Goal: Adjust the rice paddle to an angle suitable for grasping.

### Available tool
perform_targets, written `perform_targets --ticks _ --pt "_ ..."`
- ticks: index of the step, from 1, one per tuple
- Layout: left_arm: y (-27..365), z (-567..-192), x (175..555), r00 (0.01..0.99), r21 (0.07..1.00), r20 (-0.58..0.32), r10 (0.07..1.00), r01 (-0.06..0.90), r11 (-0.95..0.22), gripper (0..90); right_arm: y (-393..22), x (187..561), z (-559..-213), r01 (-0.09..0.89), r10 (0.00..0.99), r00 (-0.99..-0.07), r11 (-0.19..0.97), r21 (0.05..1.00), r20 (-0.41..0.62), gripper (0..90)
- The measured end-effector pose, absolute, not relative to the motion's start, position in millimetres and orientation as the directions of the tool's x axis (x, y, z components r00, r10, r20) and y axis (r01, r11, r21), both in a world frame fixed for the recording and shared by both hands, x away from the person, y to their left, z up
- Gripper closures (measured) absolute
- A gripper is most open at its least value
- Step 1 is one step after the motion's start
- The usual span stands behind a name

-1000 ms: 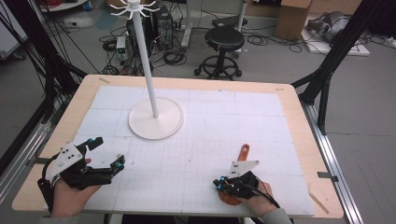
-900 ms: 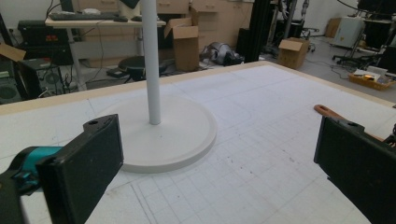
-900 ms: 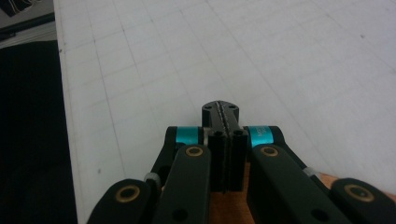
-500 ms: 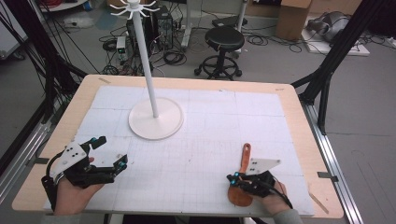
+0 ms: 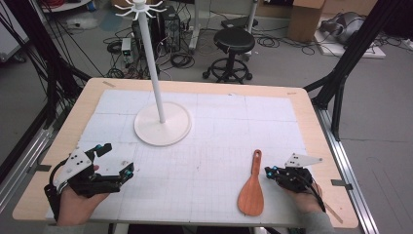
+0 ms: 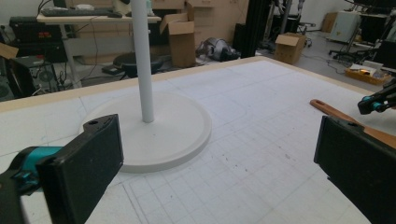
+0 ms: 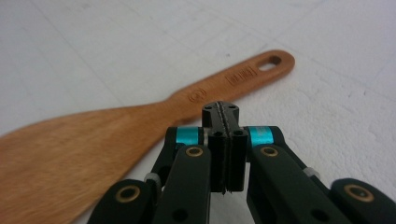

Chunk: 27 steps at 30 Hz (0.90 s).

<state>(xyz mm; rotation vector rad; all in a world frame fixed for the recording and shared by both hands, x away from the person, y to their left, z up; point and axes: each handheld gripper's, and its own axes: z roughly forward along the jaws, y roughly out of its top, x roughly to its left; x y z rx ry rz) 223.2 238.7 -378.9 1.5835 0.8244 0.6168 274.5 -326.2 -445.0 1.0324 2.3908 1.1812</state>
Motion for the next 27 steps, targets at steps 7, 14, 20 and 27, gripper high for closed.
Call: perform_targets --ticks 7,14,20,27 --pt "239.4 -376.7 219.1 0.608 0.984 -0.044 0.793 0.162 -0.070 1.8 -324.3 281.1 -449.9 0.494 0.739 -0.673 0.404 0.770 0.044 90.0" --pt "239.5 -378.4 217.5 0.603 0.983 -0.043 0.796 0.169 -0.075 1.8 -319.2 284.1 -449.8 0.477 0.728 -0.686 0.438 0.762 0.011 90.0" --pt "240.2 -380.0 216.8 0.600 0.981 -0.044 0.799 0.176 -0.079 1.8 -313.2 286.6 -450.0 0.457 0.722 -0.691 0.456 0.763 -0.017 90.0" --pt "244.0 -379.7 212.1 0.590 0.982 -0.044 0.806 0.175 -0.074 1.8 -301.0 289.7 -449.9 0.444 0.717 -0.695 0.479 0.757 -0.047 90.0"
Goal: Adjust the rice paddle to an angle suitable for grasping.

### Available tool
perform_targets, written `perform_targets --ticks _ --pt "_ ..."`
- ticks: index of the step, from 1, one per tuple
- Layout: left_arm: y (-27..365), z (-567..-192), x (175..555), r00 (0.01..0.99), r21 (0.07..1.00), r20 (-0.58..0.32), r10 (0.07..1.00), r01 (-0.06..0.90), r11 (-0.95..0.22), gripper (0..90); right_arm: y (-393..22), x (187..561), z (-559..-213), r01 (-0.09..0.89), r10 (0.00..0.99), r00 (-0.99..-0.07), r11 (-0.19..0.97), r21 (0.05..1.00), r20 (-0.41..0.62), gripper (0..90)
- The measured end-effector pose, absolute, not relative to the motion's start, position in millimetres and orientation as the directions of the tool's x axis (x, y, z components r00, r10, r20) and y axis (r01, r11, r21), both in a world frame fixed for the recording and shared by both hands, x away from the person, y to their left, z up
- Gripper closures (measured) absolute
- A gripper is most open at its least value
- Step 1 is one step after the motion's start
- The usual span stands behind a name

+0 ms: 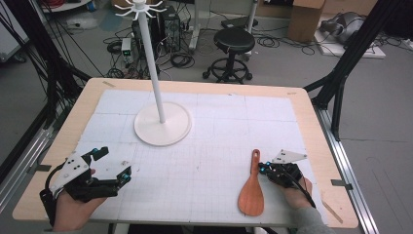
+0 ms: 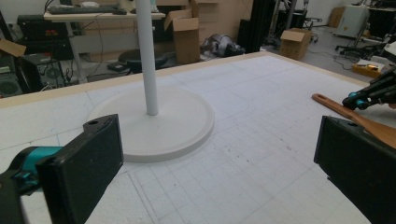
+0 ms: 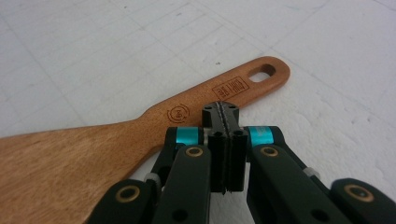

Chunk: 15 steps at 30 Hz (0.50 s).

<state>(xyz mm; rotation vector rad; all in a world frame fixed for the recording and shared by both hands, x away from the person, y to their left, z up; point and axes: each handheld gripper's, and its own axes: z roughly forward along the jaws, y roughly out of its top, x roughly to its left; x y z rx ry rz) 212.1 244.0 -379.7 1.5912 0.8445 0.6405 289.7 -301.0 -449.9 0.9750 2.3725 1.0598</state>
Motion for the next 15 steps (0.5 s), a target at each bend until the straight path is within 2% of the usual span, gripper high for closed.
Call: perform_targets --ticks 15 --pt "251.5 -380.0 204.8 0.568 0.981 -0.044 0.822 0.179 -0.071 1.8 -270.1 295.1 -448.8 0.401 0.655 -0.753 0.520 0.754 -0.052 90.0"
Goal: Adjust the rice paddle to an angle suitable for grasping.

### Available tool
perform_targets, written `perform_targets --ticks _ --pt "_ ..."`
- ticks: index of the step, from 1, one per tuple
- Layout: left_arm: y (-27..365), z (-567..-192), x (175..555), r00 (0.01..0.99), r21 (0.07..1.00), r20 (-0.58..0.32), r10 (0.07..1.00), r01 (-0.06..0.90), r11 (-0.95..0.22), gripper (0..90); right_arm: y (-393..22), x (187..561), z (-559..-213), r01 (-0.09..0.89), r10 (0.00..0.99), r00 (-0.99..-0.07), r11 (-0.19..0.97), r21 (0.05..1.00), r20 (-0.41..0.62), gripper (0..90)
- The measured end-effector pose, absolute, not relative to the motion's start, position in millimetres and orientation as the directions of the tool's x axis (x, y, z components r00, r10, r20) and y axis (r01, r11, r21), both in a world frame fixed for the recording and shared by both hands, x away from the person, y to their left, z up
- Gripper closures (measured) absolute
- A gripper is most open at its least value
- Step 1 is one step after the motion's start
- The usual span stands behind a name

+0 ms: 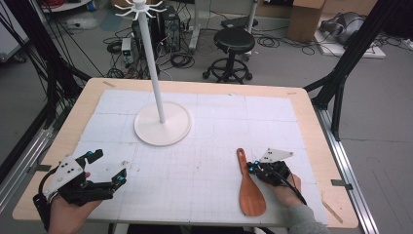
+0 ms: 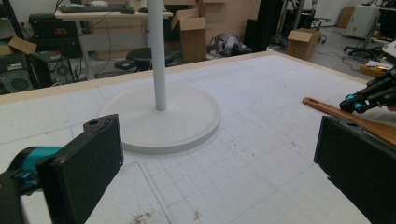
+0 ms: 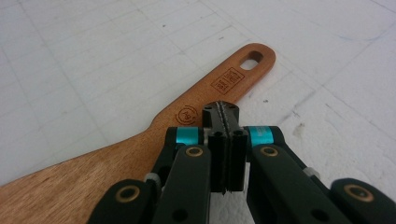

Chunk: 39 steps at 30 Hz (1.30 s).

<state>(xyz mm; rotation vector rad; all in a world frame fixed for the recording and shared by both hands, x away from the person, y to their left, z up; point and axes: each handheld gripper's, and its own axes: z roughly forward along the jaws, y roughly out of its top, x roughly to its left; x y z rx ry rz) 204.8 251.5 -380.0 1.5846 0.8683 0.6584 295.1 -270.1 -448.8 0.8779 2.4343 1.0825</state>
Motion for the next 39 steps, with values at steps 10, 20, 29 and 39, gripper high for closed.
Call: perform_targets --ticks 10,20,29,39 --pt "252.9 -380.2 203.2 0.563 0.981 -0.042 0.825 0.178 -0.071 1.8 -257.8 295.0 -448.3 0.379 0.620 -0.783 0.540 0.751 -0.050 90.0" --pt "253.3 -380.5 202.9 0.561 0.981 -0.043 0.827 0.181 -0.071 1.8 -240.7 293.5 -446.3 0.355 0.572 -0.818 0.573 0.739 -0.051 90.0" --pt "254.2 -381.3 202.0 0.559 0.980 -0.042 0.828 0.184 -0.075 1.8 -236.7 294.0 -446.4 0.343 0.550 -0.834 0.579 0.739 -0.044 90.0" --pt "255.2 -381.8 200.9 0.555 0.980 -0.047 0.830 0.185 -0.068 1.8 -223.4 290.8 -445.3 0.307 0.493 -0.869 0.608 0.732 -0.045 90.0"
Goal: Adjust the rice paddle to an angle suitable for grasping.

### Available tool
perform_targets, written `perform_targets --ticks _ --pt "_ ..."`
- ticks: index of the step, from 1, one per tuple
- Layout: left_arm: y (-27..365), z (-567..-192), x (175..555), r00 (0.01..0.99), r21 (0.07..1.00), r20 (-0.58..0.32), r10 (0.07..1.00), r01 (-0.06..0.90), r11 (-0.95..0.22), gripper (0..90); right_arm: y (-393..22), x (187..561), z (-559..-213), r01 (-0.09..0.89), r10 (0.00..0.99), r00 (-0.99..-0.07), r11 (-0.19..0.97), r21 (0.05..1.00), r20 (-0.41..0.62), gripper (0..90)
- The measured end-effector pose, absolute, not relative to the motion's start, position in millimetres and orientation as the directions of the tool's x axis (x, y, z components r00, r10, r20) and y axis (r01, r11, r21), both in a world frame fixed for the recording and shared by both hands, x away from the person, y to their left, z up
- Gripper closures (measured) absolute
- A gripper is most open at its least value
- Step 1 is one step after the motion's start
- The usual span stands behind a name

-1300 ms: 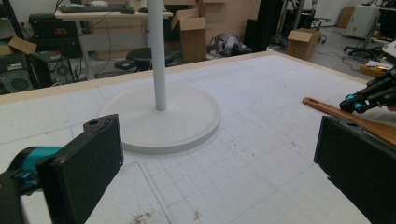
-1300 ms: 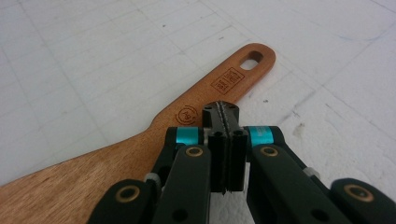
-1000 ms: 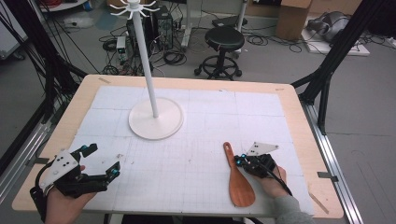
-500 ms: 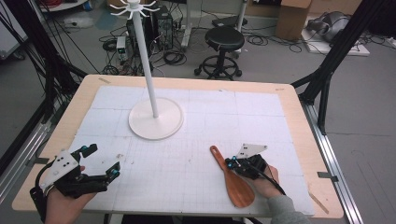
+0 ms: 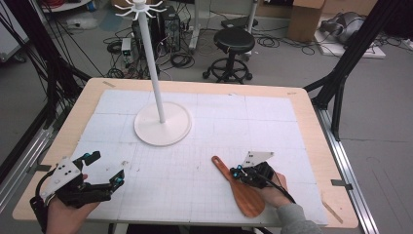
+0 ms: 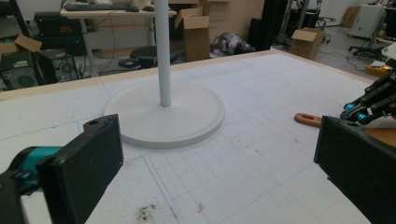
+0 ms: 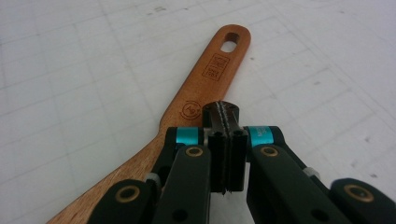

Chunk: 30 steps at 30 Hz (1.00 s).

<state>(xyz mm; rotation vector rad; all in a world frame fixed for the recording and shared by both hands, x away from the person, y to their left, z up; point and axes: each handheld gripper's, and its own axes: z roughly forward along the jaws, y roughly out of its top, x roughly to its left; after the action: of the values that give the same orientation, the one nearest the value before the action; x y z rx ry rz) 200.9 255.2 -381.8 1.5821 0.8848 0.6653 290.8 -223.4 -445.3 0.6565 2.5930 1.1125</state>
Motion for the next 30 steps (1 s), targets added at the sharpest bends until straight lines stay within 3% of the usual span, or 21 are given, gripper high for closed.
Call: perform_targets --ticks 10,21,30 --pt "257.1 -381.4 201.4 0.554 0.981 -0.051 0.831 0.185 -0.063 1.8 -221.8 281.0 -435.1 0.295 0.491 -0.870 0.588 0.753 -0.043 90.0" --pt "257.0 -379.6 208.3 0.563 0.982 -0.056 0.825 0.179 -0.055 1.8 -205.2 233.6 -437.6 0.272 0.356 -0.934 0.624 0.732 0.044 90.0" --pt "255.4 -380.0 214.1 0.569 0.982 -0.063 0.820 0.182 -0.050 1.8 -214.5 221.4 -442.7 0.296 0.369 -0.928 0.635 0.714 0.057 90.0"
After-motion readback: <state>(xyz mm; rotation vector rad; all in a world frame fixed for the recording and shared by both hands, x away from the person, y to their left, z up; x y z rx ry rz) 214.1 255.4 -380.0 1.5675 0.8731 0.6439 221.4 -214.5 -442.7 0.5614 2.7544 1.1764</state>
